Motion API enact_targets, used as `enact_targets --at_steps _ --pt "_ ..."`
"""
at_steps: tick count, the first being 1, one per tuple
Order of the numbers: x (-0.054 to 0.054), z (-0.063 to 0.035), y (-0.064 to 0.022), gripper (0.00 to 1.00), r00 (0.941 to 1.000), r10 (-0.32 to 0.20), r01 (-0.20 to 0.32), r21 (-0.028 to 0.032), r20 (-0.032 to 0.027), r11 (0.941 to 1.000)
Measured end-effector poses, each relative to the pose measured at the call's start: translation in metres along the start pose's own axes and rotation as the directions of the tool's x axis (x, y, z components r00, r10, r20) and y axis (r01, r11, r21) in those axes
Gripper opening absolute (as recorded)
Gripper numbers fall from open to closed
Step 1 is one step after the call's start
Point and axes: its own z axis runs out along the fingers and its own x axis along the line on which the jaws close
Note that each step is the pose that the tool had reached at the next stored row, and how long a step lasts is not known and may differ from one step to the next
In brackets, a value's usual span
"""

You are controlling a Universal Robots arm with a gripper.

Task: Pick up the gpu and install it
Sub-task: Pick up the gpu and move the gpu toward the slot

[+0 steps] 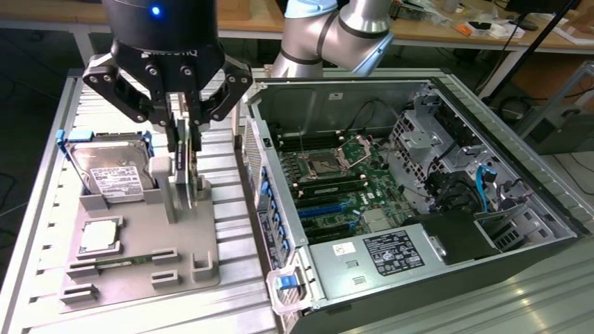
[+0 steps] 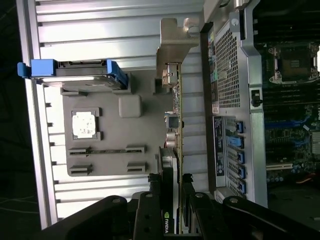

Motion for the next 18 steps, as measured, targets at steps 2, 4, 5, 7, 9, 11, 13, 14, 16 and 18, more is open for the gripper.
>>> enact_targets --at_steps 2,4,5,7,9,11,13,14,16,18 --pt "0.000 -0.0066 0.0001 0.27 1.0000 0.000 0.000 0.0000 -0.0002 1.0000" --pt "0.000 -0.0112 0.0001 0.27 1.0000 0.000 0.000 0.0001 -0.0004 1.0000" --pt "0.000 -0.0128 0.0001 0.27 1.0000 0.000 0.000 0.0000 -0.0004 1.0000" --pt "0.000 -0.0179 0.0002 0.27 1.0000 0.000 0.000 0.0001 -0.0006 1.0000" --pt "0.000 -0.0218 0.0002 0.27 1.0000 0.000 0.000 0.0000 -0.0006 1.0000" --pt "-0.001 -0.0252 0.0003 0.27 1.0000 0.000 0.000 0.0001 -0.0007 1.0000" --pt "-0.001 -0.0283 0.0003 0.27 1.0000 0.000 0.000 0.0000 -0.0007 1.0000" --pt "-0.001 -0.0300 0.0003 0.27 1.0000 0.000 0.000 0.0001 -0.0008 1.0000" --pt "-0.001 -0.0312 0.0003 0.27 1.0000 0.000 0.000 0.0001 -0.0009 1.0000" --pt "-0.001 -0.0312 0.0003 0.27 1.0000 0.000 0.000 0.0000 -0.0008 1.0000"
